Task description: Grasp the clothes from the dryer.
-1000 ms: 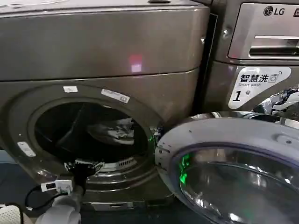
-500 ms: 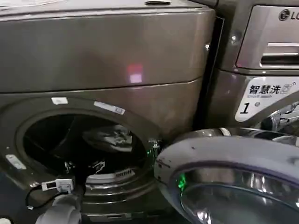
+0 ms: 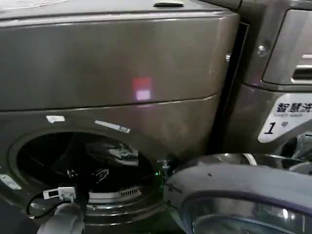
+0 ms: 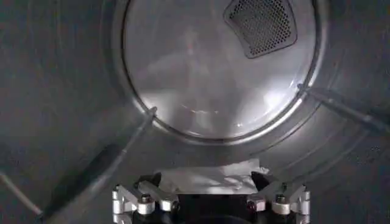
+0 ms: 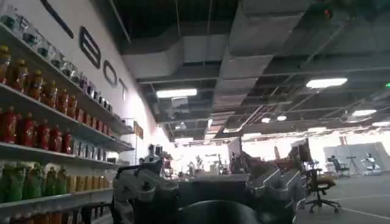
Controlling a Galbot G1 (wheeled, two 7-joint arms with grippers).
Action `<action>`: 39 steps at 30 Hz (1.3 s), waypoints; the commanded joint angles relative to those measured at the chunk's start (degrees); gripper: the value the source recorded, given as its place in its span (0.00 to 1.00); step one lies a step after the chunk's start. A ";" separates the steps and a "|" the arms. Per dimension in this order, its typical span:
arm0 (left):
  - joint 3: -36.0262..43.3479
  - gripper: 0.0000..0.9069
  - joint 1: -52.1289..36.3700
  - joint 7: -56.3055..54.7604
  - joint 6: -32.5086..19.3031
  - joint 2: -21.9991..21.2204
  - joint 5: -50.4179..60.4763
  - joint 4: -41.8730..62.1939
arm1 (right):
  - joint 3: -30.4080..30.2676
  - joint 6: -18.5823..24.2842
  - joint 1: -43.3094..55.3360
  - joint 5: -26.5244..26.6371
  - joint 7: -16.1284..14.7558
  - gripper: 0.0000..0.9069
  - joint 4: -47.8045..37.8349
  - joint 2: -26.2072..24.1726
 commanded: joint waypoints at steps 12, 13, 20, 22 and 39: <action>-0.71 1.00 -19.42 4.93 -6.71 -0.07 6.70 25.56 | -0.58 0.27 0.13 0.08 0.11 1.00 0.41 0.17; -0.76 1.00 -20.09 5.30 -6.71 -0.10 7.07 26.82 | -0.60 0.27 0.15 0.09 0.12 1.00 0.49 0.19; -0.77 1.00 -25.30 10.50 -8.67 -0.10 14.11 34.78 | -0.41 0.20 -0.20 0.12 0.14 1.00 0.52 -0.33; -0.73 1.00 -25.89 16.52 -11.15 0.04 20.93 36.05 | -0.55 0.19 -0.18 0.11 0.14 1.00 0.66 -0.21; 1.64 1.00 -36.75 57.89 -51.06 4.94 75.14 46.03 | -1.42 0.53 -0.17 -0.16 0.00 1.00 0.59 -0.96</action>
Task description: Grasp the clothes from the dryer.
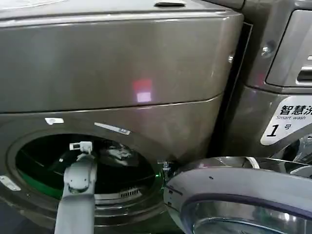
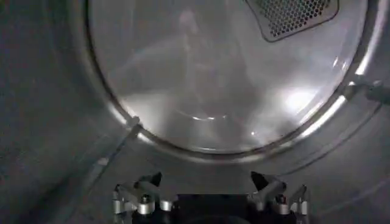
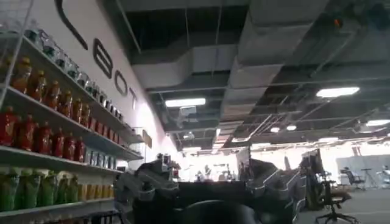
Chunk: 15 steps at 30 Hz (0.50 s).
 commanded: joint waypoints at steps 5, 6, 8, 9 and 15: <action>1.32 1.00 -12.65 38.42 -31.51 2.37 30.70 11.46 | -0.59 0.17 0.11 -0.22 -0.06 1.00 -0.09 -0.22; 1.41 1.00 -13.46 39.97 -31.90 2.48 30.31 12.12 | -0.69 0.22 0.09 -0.27 -0.08 1.00 -0.09 -0.21; 2.03 1.00 -14.33 42.62 -32.02 2.80 28.87 12.80 | -0.84 0.20 0.14 -0.34 -0.11 1.00 -0.01 -0.26; 2.67 1.00 -14.75 42.66 -32.67 3.08 28.72 13.04 | -0.96 0.22 0.20 -0.42 -0.10 1.00 0.01 -0.30; 3.21 1.00 -16.39 42.68 -33.10 3.64 28.10 15.78 | -1.62 0.47 0.48 -0.47 -0.09 1.00 0.15 -0.28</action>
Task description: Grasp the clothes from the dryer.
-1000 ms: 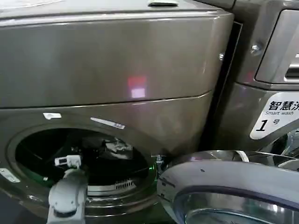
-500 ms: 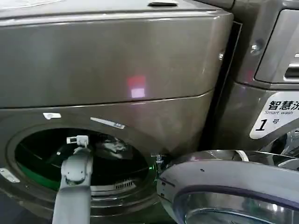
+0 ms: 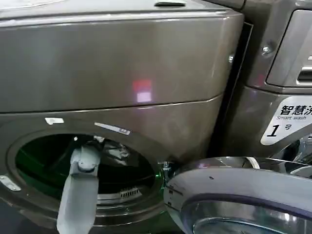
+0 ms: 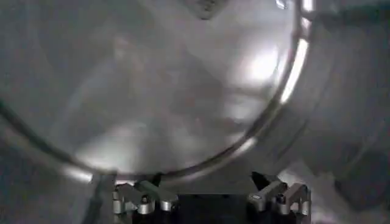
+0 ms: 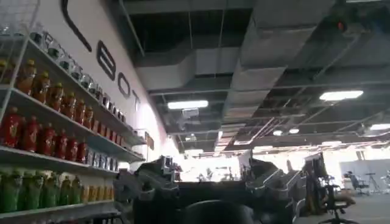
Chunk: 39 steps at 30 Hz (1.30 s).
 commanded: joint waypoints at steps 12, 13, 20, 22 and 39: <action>1.26 1.00 -7.37 12.26 -1.08 2.09 -3.94 10.71 | -1.04 0.32 0.55 -1.09 -0.10 1.00 0.26 0.27; 1.29 1.00 -7.53 11.82 -0.57 2.08 -3.98 11.71 | -1.22 0.27 0.67 -1.13 -0.10 1.00 0.45 0.36; 1.52 1.00 -9.12 10.00 0.12 2.12 -3.74 18.82 | -2.04 0.71 1.01 -1.35 -0.40 1.00 0.28 0.83; 1.71 1.00 -9.14 8.65 0.14 2.10 -3.17 19.87 | -2.38 0.88 1.05 -1.41 -0.45 1.00 0.41 1.05; 0.80 0.95 -9.31 6.28 1.88 2.75 -6.17 29.06 | -3.45 1.24 1.70 -1.64 -0.41 1.00 0.14 1.08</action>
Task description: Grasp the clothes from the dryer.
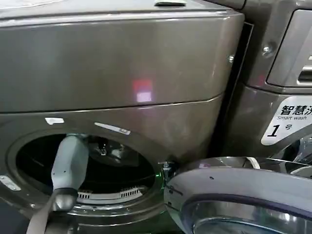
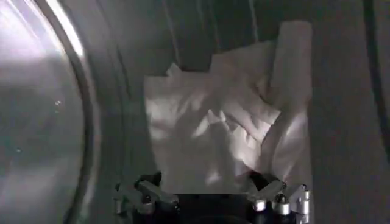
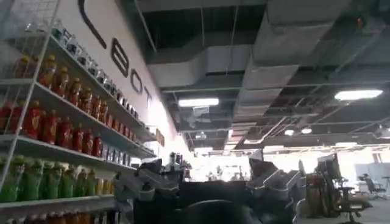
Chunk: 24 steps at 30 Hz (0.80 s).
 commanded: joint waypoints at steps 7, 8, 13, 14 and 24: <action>0.32 0.00 0.44 -0.27 1.19 0.45 -3.71 5.61 | -0.57 0.37 0.27 -0.49 0.00 1.00 -0.32 0.07; 0.36 0.00 0.44 -0.08 1.22 0.45 -4.20 5.39 | -0.62 0.41 0.30 -0.50 0.02 1.00 -0.38 0.04; 0.52 0.00 0.74 -0.58 1.97 0.60 -6.02 3.97 | -0.80 0.85 0.33 -0.55 -0.02 1.00 -0.66 0.16; 0.53 0.00 0.99 -0.54 2.47 0.60 -6.23 3.18 | -0.87 1.06 0.30 -0.57 -0.03 1.00 -0.82 0.16; 0.68 0.00 2.40 -2.29 2.72 1.27 -8.53 -1.76 | -0.80 1.02 0.19 -0.43 -0.03 1.00 -0.72 -0.01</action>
